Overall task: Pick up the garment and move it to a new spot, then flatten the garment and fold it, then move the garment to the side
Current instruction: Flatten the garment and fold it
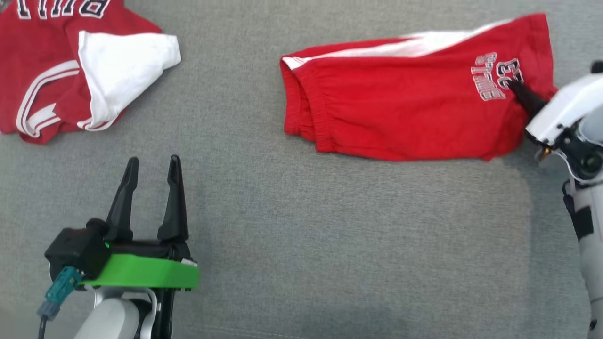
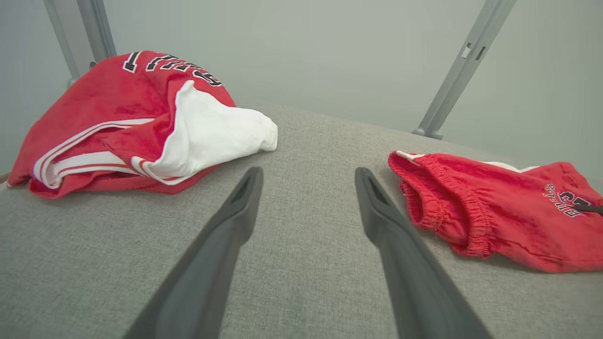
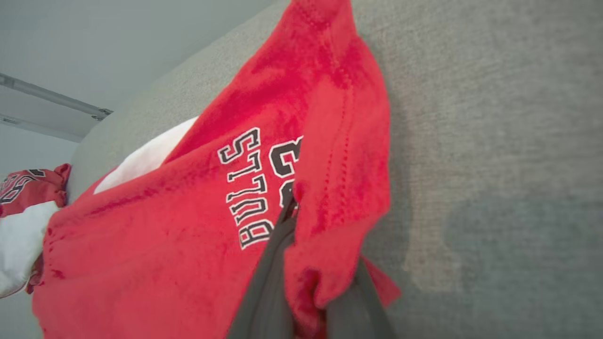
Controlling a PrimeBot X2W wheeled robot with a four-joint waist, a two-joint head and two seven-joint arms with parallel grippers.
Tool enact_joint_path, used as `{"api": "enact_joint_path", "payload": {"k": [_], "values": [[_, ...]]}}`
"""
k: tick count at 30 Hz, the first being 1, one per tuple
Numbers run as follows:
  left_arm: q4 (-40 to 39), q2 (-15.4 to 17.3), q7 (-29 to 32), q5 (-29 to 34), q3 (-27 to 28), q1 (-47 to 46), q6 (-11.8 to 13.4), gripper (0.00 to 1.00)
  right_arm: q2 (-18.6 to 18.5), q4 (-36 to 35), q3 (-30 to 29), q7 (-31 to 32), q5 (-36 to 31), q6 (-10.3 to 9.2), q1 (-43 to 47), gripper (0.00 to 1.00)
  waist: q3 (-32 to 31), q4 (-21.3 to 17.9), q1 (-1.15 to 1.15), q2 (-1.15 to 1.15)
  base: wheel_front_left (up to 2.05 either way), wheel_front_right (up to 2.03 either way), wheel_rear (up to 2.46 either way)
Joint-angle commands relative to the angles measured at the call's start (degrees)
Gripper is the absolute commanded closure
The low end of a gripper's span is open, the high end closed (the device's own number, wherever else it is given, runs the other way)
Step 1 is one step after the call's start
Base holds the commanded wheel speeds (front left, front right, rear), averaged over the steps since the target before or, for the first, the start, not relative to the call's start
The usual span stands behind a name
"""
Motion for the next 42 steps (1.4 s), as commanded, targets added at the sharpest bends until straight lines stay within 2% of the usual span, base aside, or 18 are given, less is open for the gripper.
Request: {"api": "enact_joint_path", "payload": {"k": [1,3,6,12,15,18,22,23,28,32,33,35,38,42], "values": [[0.2,-0.4,-0.1,0.6,0.7,1.9,-0.7,0.00,0.5,-0.1,-3.2,0.6,2.3,0.01,2.7,1.00,-4.9,-4.1,0.00,0.00,0.00,0.00,0.00],[0.4,-0.2,-0.1,1.6,1.5,3.2,-1.0,0.00,0.7,-0.7,-6.7,1.8,3.7,0.02,5.2,1.00,-5.8,-5.4,0.00,0.00,0.00,0.00,0.00],[-0.1,-0.5,-0.2,3.0,1.7,5.1,-2.1,0.00,-0.8,-1.7,-12.1,2.9,3.9,0.01,10.2,1.00,-6.9,-6.3,0.00,0.00,0.00,0.00,0.00],[0.0,-1.6,-0.1,5.2,2.5,8.4,-3.6,0.00,-4.8,-2.5,-24.2,0.9,-0.8,0.03,17.4,1.00,-8.4,-6.2,0.00,0.00,0.00,0.00,0.00],[0.3,-2.2,-0.1,5.7,3.4,9.6,-4.0,0.00,-2.7,-6.7,-26.1,0.6,-0.8,0.04,14.9,1.00,-8.7,-6.3,0.00,0.00,0.00,0.00,0.00],[0.5,-2.8,-0.1,6.4,3.6,10.1,-4.5,0.00,2.2,-12.3,-22.9,2.7,-1.3,0.03,12.3,1.00,-9.3,-6.3,0.00,0.00,0.00,0.00,0.00],[1.0,-3.3,-0.1,7.3,2.8,9.5,-5.4,0.00,9.4,-20.0,-12.5,6.7,-3.3,0.03,11.8,1.00,-10.1,-6.2,0.00,0.00,0.00,0.00,0.00],[1.0,-3.3,-0.1,7.3,2.8,9.5,-5.4,0.00,9.4,-20.0,-12.5,6.7,-3.3,0.03,11.8,1.00,-10.1,-6.2,0.00,0.00,0.00,0.00,0.00],[1.9,-3.6,0.1,7.8,1.6,7.8,-6.1,0.00,12.7,-21.3,-2.3,6.4,-7.6,0.03,14.1,1.00,-10.2,-5.6,0.00,0.00,0.00,0.00,0.00],[3.5,-3.5,0.0,7.7,1.3,6.9,-6.8,0.00,13.1,-18.7,0.0,2.9,-11.0,0.03,15.4,1.00,-10.0,-4.4,0.00,0.00,0.00,0.00,0.00],[3.7,-3.7,0.0,7.5,1.5,6.8,-6.8,0.00,13.1,-18.4,0.8,2.0,-11.6,0.03,15.6,0.87,-9.9,-4.3,0.00,0.00,0.00,0.00,0.00],[4.0,-3.8,-0.1,7.3,1.9,7.1,-7.0,0.00,13.2,-19.0,3.6,-0.4,-12.3,0.03,15.7,0.00,-9.7,-4.3,0.00,0.00,0.00,0.00,0.00],[5.0,-4.0,-0.2,7.1,2.6,8.0,-7.2,0.00,12.9,-20.3,7.2,-2.2,-11.0,0.02,17.2,0.00,-9.7,-5.0,0.00,0.00,0.00,0.00,0.00],[5.4,-4.3,-0.2,7.4,3.6,8.5,-7.3,0.00,11.3,-26.7,9.3,-3.4,-7.0,0.02,19.8,0.00,-9.8,-6.5,0.00,0.00,0.00,0.00,0.00]]}}
